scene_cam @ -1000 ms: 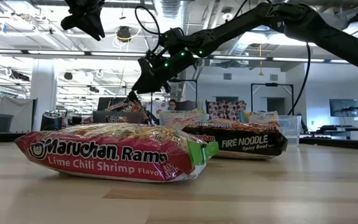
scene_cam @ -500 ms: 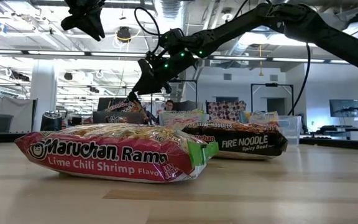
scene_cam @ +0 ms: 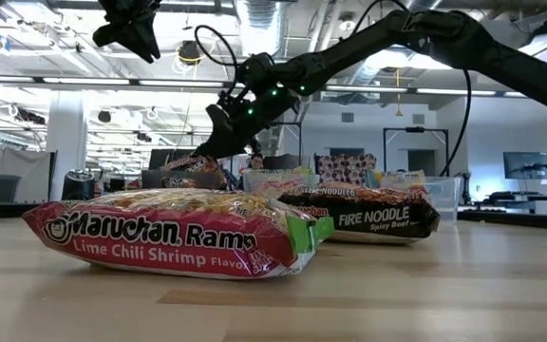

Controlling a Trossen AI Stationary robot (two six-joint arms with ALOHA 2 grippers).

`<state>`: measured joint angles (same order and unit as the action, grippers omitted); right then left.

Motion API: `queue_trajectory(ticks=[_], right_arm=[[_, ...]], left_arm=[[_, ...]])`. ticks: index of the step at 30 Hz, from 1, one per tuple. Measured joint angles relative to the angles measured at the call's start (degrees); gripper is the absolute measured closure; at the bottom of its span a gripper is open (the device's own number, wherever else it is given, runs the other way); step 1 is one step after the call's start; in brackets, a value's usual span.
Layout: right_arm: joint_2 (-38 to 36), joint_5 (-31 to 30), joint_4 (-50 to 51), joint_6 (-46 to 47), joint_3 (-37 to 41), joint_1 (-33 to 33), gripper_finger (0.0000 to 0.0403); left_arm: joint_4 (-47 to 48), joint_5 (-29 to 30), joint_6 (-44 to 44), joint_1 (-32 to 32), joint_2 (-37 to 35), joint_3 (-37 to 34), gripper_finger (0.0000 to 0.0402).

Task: Sort Maruchan noodles
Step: Adjust the black noodle pack in the black bin

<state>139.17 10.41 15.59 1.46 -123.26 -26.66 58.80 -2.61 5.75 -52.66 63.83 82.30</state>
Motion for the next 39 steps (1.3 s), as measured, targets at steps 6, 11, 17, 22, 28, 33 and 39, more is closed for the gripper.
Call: queue_trajectory(ticks=[6, 11, 17, 22, 28, 33, 39], right_arm=[[-0.1, -0.6, 0.1, 1.1, -0.1, 0.1, 0.0238], [-0.1, -1.7, 0.8, 5.6, -0.1, 0.2, 0.03], [-0.1, -1.8, 0.7, 7.6, -0.1, 0.3, 0.0391], [-0.1, -2.8, 0.6, 12.1, -0.1, 0.4, 0.0394], [-0.1, -3.3, -2.5, 18.3, -0.1, 0.7, 0.0398], [-0.1, -6.5, -0.4, 20.0, -0.1, 2.8, 0.0398], [-0.1, -11.9, 1.6, 20.7, -0.1, 4.4, 0.0398]], left_arm=[[0.2, 0.0, 0.0, 0.0, 0.0, 0.0, 0.0306], [0.2, 0.0, 0.0, 0.0, 0.0, 0.0, 0.0306], [0.2, 0.0, 0.0, 0.0, 0.0, 0.0, 0.0306], [0.2, 0.0, 0.0, 0.0, 0.0, 0.0, 0.0306], [0.2, 0.0, 0.0, 0.0, 0.0, 0.0, 0.0306], [0.2, 0.0, 0.0, 0.0, 0.0, 0.0, 0.0306], [0.2, 0.0, 0.0, 0.0, 0.0, 0.0, 0.0306]])
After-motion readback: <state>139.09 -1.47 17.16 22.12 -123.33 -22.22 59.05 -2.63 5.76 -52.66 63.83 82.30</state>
